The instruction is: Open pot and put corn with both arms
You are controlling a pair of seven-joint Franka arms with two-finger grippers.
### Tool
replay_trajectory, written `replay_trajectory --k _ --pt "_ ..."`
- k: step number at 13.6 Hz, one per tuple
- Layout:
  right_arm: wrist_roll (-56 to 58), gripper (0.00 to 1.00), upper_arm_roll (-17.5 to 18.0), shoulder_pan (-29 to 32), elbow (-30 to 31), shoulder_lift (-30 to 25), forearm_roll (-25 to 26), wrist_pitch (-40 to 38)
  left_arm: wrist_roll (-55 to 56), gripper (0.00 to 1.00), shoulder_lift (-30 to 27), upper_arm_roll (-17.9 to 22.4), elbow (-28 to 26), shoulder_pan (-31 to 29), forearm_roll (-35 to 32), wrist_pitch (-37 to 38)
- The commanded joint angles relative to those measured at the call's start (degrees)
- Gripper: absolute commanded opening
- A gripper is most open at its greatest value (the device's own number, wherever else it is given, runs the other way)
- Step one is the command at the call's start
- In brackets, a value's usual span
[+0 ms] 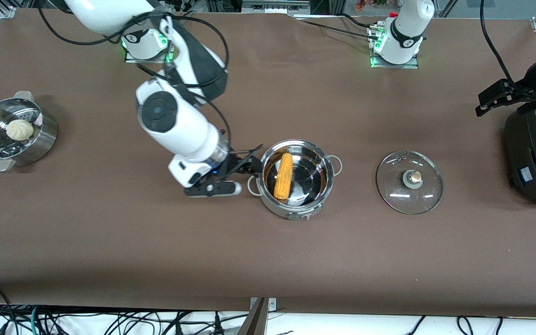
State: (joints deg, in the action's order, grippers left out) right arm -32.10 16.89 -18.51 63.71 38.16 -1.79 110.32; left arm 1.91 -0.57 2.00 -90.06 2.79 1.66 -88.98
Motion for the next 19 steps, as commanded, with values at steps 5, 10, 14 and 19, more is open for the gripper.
replay_trajectory --k 5,10,14,19 --pt "4.94 1.0 0.07 10.58 0.98 -6.25 -0.59 -13.26 0.55 1.0 0.83 -0.24 1.73 -0.24 -0.87 1.45" --pt "9.5 1.0 -4.22 16.83 1.77 -11.61 -0.41 -20.66 0.64 1.0 0.83 -0.33 1.82 -0.06 -0.78 1.45" --pt "19.6 1.0 -11.33 19.21 4.92 -16.61 -0.15 -25.86 0.55 1.0 0.83 -0.33 1.82 -0.06 -0.69 1.45" --pt "20.32 1.0 -17.94 19.3 8.53 -20.75 0.38 -25.07 0.55 1.0 0.83 -0.33 2.0 -0.06 -0.52 1.45"
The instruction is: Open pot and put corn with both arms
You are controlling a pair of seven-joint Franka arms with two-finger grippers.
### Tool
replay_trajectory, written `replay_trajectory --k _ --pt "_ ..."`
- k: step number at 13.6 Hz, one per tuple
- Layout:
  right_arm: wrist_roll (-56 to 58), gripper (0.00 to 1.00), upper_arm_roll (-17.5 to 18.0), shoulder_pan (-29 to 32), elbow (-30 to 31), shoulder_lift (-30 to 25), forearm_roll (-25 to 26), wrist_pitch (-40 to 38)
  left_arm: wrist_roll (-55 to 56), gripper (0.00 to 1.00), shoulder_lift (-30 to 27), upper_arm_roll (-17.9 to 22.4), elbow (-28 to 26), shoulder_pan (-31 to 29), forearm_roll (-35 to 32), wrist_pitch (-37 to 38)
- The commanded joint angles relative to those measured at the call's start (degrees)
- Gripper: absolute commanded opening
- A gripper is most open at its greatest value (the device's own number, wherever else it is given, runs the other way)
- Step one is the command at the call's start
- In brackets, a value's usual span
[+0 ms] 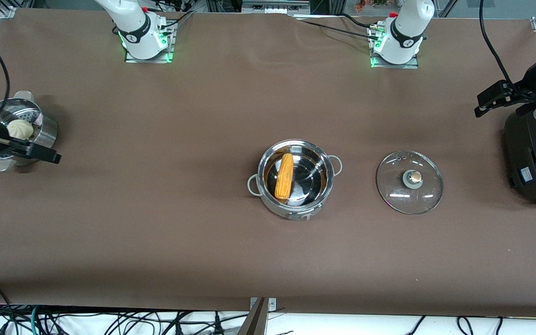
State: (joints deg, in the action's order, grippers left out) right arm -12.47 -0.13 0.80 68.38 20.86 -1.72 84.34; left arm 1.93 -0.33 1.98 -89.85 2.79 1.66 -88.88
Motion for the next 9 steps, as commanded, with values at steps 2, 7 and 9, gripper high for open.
replay_trajectory --k 2,7,9 --pt "1.13 1.0 -1.19 -0.01 6.93 -5.64 1.53 1.44 0.53 1.0 0.6 -0.31 1.79 -0.16 -0.52 1.34" --pt "0.86 1.0 -2.07 0.34 18.45 -14.87 2.42 2.5 0.53 1.0 0.6 -0.31 1.79 -0.16 -0.52 1.34" --pt "1.31 1.0 -2.95 0.34 19.15 -16.8 2.42 1.8 0.53 1.0 0.6 -0.31 1.79 -0.16 -0.52 1.34"
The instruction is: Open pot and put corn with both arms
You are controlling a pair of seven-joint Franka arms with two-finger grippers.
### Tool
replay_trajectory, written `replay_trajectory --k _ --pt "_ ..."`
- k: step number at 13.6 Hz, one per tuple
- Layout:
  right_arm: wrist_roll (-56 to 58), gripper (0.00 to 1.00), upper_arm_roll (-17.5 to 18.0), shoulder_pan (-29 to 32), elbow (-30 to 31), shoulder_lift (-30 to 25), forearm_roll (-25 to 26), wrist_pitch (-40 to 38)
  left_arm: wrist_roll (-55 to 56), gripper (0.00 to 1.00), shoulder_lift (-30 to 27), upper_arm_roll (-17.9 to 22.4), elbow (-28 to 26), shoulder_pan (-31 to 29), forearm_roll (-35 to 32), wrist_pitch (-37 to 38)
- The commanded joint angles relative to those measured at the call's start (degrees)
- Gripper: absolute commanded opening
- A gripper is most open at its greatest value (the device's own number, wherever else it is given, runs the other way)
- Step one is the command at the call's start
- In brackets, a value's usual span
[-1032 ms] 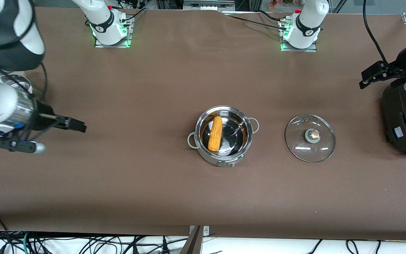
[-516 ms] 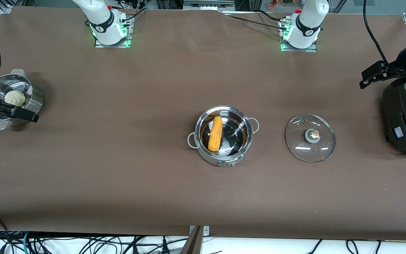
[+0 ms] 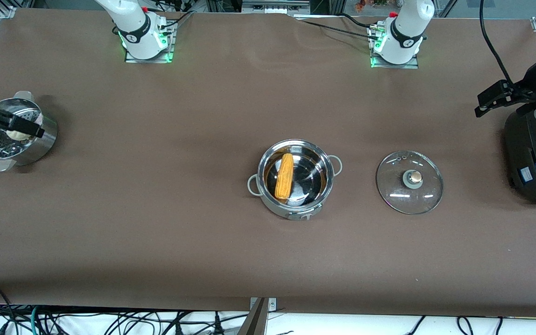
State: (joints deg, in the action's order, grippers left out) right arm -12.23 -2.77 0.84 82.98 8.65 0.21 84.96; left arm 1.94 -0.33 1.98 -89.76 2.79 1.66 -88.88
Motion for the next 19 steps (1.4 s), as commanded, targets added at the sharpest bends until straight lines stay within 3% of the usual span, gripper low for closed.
replay_trajectory --k 1,4,9,13,19 --pt "1.33 1.0 -0.39 0.3 5.78 -5.91 0.58 1.0 0.52 1.0 0.59 -0.31 1.69 -0.15 -0.52 1.34" --pt "1.24 1.0 -0.13 0.22 10.79 -8.9 0.58 1.52 0.52 1.0 0.59 -0.31 1.69 -0.15 -0.52 1.34" --pt "13.52 1.0 -0.04 0.13 11.5 -9.0 0.23 2.14 0.52 1.0 0.59 -0.31 1.69 -0.15 -0.52 1.34" --pt "13.72 1.0 -0.04 -0.05 12.9 -10.66 0.05 2.23 0.52 1.0 0.59 -0.31 1.69 -0.15 -0.52 1.34" --pt "14.16 1.0 -0.22 -0.14 7.81 -5.57 -0.04 1.18 0.52 1.0 0.59 -0.31 1.69 -0.15 -0.52 1.34"
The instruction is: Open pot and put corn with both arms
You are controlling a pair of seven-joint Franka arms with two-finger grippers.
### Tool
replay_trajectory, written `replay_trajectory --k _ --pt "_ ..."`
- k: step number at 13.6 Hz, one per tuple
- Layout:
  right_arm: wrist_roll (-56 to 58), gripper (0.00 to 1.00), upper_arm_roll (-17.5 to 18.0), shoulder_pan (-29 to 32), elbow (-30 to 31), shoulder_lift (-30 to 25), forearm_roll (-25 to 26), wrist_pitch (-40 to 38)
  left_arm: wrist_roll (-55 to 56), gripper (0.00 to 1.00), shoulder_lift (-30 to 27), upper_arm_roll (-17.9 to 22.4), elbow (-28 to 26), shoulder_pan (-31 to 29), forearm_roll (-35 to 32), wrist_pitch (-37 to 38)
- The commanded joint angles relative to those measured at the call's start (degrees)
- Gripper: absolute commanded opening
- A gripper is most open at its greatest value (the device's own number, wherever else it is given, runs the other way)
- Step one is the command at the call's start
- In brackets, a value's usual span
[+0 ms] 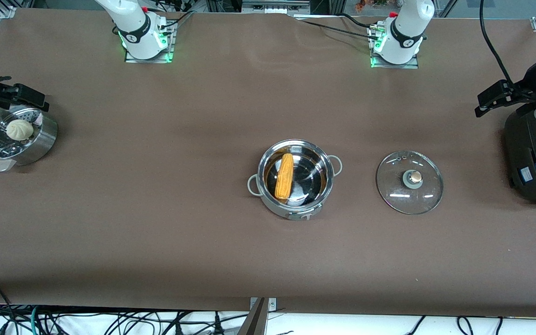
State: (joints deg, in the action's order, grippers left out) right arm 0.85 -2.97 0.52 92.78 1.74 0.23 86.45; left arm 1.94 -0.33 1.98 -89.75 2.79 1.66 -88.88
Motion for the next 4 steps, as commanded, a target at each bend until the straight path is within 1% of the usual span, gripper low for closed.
replay_trajectory --k 1,4 --pt "1.0 1.0 -0.02 0.27 -1.98 1.34 0.03 -0.23 0.52 1.0 0.59 -0.31 1.68 -0.15 -0.52 1.34" --pt "1.08 1.0 -0.02 0.27 -2.07 1.42 0.12 -0.05 0.35 1.0 0.59 -0.22 1.24 -0.24 -0.87 3.44"
